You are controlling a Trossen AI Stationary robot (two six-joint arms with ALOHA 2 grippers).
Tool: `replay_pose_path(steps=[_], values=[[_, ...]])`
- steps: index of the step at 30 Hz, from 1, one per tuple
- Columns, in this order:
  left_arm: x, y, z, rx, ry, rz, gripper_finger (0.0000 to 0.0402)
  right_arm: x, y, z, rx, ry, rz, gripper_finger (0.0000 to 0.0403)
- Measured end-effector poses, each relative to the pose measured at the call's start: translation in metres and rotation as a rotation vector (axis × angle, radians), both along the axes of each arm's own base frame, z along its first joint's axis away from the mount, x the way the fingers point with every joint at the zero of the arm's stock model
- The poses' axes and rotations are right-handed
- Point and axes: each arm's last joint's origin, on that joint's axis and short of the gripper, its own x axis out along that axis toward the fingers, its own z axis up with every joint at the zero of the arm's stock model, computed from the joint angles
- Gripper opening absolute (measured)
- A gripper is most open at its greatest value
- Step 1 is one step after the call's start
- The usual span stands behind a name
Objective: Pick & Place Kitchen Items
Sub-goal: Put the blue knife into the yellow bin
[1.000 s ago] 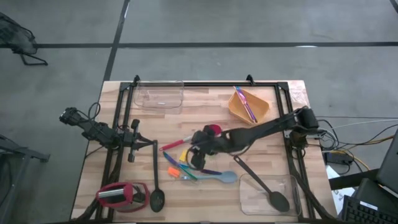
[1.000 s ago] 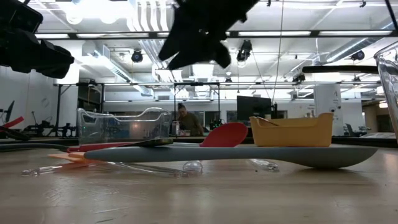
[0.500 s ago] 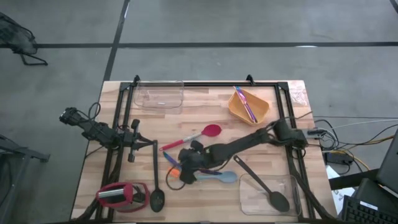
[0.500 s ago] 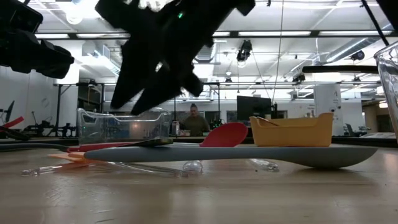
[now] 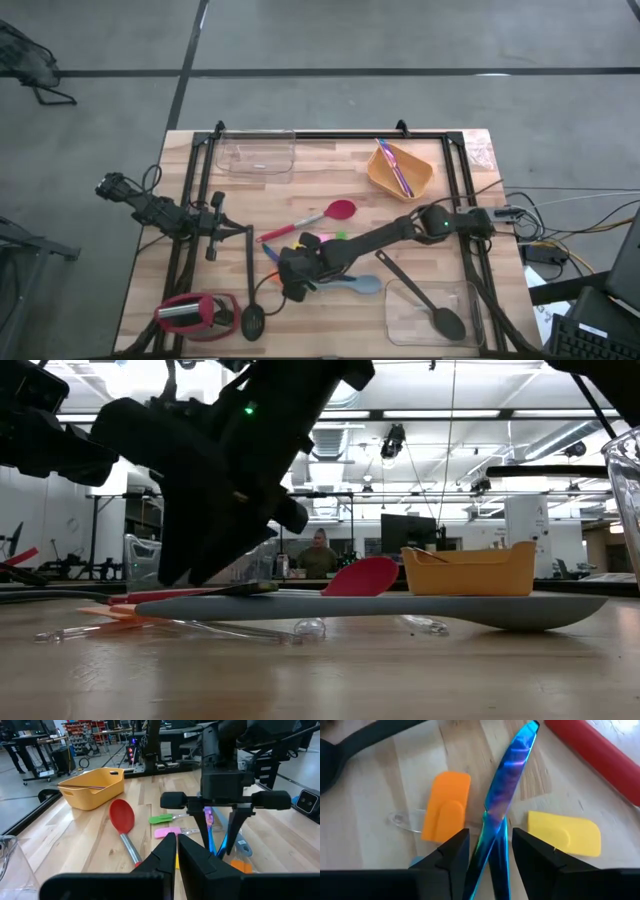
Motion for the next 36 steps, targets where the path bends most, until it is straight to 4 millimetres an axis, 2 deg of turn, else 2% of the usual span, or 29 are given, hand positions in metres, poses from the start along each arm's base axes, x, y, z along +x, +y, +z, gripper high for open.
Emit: replay_pose_path(steps=[13, 25, 36], values=[[0.000, 0.000, 0.000, 0.000, 0.000, 0.000, 0.0023, -0.003, 0.003, -0.008, 0.012, 0.006, -0.019, 0.0119], [0.000, 0.000, 0.000, 0.000, 0.000, 0.000, 0.0023, -0.009, 0.001, -0.026, 0.028, 0.025, -0.053, 0.0136], [0.000, 0.000, 0.000, 0.000, 0.000, 0.000, 0.0023, -0.007, 0.001, -0.022, 0.018, 0.025, -0.035, 0.0076]])
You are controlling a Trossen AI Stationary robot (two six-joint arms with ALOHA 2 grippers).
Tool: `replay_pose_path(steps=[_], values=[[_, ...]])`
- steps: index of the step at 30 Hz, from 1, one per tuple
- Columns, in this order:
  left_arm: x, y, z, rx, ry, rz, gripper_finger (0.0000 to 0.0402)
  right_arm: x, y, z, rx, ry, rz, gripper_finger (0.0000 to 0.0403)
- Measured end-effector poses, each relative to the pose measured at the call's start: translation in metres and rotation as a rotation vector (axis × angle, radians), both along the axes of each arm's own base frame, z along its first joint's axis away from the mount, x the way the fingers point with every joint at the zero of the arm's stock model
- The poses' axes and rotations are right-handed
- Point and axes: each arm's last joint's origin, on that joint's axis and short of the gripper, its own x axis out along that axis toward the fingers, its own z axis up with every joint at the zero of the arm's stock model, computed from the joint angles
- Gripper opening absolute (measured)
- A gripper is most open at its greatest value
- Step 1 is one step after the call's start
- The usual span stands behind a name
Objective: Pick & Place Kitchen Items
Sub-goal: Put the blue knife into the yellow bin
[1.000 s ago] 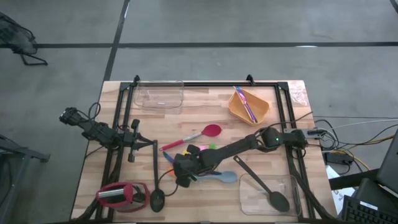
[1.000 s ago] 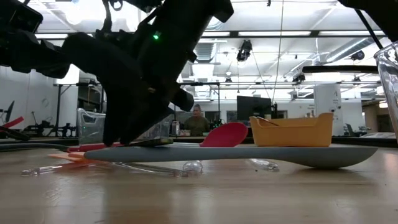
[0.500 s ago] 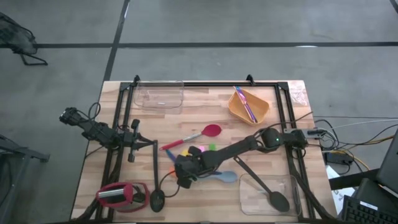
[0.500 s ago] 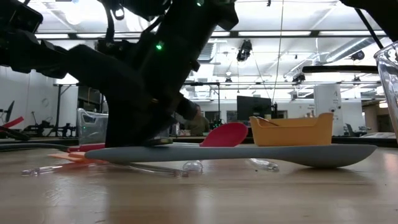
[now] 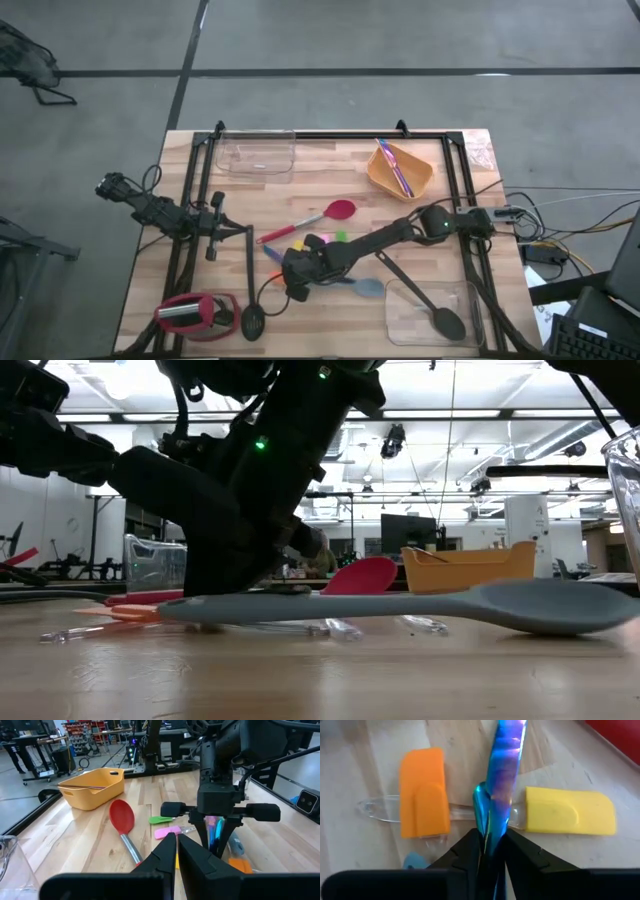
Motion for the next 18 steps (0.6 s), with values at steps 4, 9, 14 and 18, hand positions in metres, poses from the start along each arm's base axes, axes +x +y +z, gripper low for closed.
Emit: replay_pose_path(steps=[4, 9, 14, 18], values=[[0.0000, 0.0000, 0.0000, 0.000, 0.000, 0.000, 0.0023, 0.0006, 0.0002, 0.0014, -0.003, -0.001, 0.006, 0.0065], [0.0000, 0.0000, 0.0000, 0.000, 0.000, 0.000, 0.0023, 0.0012, 0.0004, 0.0028, -0.004, -0.005, 0.009, 0.0076], [0.0000, 0.0000, 0.0000, 0.000, 0.000, 0.000, 0.0023, 0.0006, 0.0002, 0.0038, -0.005, -0.001, 0.009, 0.0070], [0.0000, 0.0000, 0.0000, 0.000, 0.000, 0.000, 0.0023, -0.0007, -0.0002, 0.0044, -0.009, 0.014, 0.010, 0.0065]])
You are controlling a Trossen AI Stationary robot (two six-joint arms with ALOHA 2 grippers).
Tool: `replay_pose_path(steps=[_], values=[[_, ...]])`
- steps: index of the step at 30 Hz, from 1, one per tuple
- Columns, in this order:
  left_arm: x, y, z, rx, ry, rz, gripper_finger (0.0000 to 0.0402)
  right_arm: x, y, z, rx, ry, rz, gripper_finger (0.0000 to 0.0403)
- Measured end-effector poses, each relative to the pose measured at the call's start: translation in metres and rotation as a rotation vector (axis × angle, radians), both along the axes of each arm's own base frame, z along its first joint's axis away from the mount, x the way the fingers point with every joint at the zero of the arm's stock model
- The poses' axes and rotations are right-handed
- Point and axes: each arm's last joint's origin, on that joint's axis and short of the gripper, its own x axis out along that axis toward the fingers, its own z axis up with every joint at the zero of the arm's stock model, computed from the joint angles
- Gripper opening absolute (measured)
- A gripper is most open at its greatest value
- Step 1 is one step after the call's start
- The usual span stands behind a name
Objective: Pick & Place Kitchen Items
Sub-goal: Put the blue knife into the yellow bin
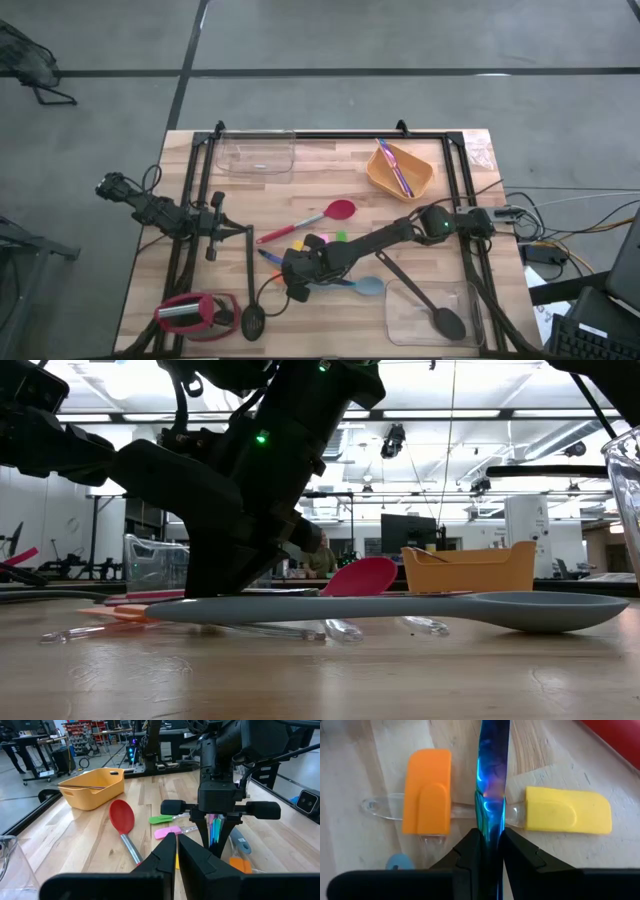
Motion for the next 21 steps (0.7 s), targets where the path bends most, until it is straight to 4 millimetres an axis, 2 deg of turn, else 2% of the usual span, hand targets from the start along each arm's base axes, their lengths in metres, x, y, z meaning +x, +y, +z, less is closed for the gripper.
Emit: replay_pose_path(steps=[12, 18, 21], values=[[0.0000, 0.0000, 0.0000, 0.000, 0.000, 0.000, 0.0023, -0.0006, 0.0004, 0.0042, 0.013, 0.020, 0.010, 0.0066], [0.0000, 0.0000, 0.0000, 0.000, 0.000, 0.000, 0.0023, -0.0013, 0.0007, 0.0040, 0.026, 0.030, 0.017, 0.0090], [0.0000, 0.0000, 0.0000, 0.000, 0.000, 0.000, 0.0023, -0.0013, 0.0007, 0.0047, 0.031, 0.030, 0.019, 0.0088]])
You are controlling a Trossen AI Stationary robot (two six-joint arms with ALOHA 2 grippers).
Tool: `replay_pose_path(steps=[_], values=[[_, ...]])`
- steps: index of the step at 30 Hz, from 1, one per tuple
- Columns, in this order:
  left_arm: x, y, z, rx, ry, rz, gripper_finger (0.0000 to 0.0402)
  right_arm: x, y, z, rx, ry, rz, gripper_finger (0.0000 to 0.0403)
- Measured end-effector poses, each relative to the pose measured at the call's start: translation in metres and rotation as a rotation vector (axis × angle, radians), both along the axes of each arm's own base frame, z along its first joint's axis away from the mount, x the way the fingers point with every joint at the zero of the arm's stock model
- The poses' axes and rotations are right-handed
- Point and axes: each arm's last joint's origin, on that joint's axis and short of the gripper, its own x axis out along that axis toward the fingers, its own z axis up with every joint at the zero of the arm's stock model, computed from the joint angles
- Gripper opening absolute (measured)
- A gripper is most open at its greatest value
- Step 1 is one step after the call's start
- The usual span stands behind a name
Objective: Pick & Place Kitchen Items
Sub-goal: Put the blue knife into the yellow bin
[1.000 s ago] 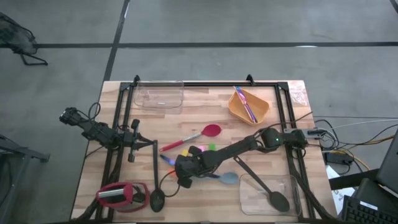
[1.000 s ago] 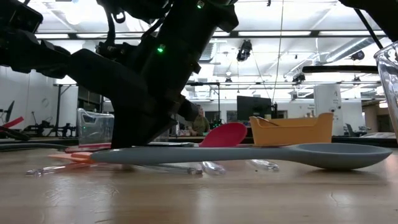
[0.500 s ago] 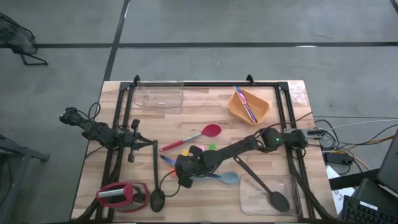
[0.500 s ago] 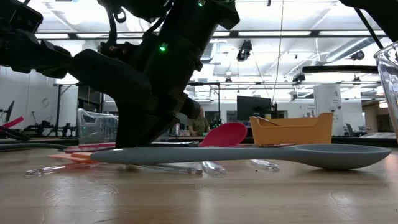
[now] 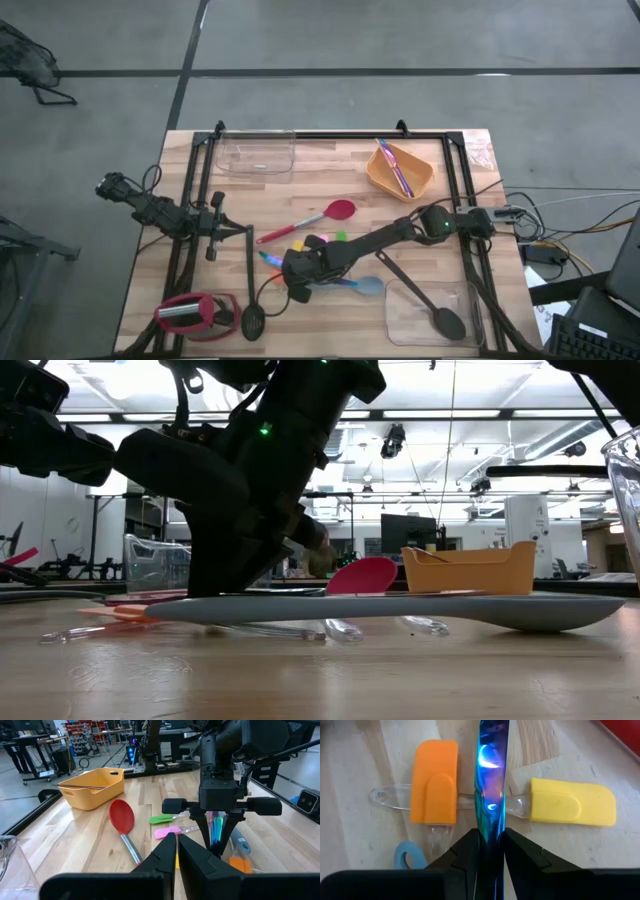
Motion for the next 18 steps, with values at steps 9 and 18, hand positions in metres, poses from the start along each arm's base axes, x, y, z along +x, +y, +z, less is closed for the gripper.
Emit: replay_pose_path(steps=[9, 18], values=[[0.0000, 0.0000, 0.0000, 0.000, 0.000, 0.000, 0.0023, -0.0001, 0.0004, -0.0001, 0.013, 0.004, 0.007, 0.0072], [0.0000, 0.0000, 0.0000, 0.000, 0.000, 0.000, 0.0023, 0.0000, 0.0005, -0.0001, 0.015, 0.003, 0.007, 0.0107]])
